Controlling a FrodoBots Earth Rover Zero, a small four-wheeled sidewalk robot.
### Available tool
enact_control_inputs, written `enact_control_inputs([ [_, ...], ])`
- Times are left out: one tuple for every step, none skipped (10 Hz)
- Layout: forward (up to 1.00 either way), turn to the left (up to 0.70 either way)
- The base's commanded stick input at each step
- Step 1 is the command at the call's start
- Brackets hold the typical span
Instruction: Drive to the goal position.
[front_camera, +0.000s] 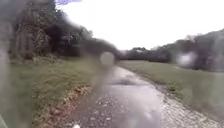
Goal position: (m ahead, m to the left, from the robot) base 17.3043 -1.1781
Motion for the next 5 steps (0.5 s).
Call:
enact_control_inputs([
  [0.7,0.0],
  [0.7,0.0],
  [0.7,0.0],
  [0.7,0.0],
  [0.7,0.0],
])
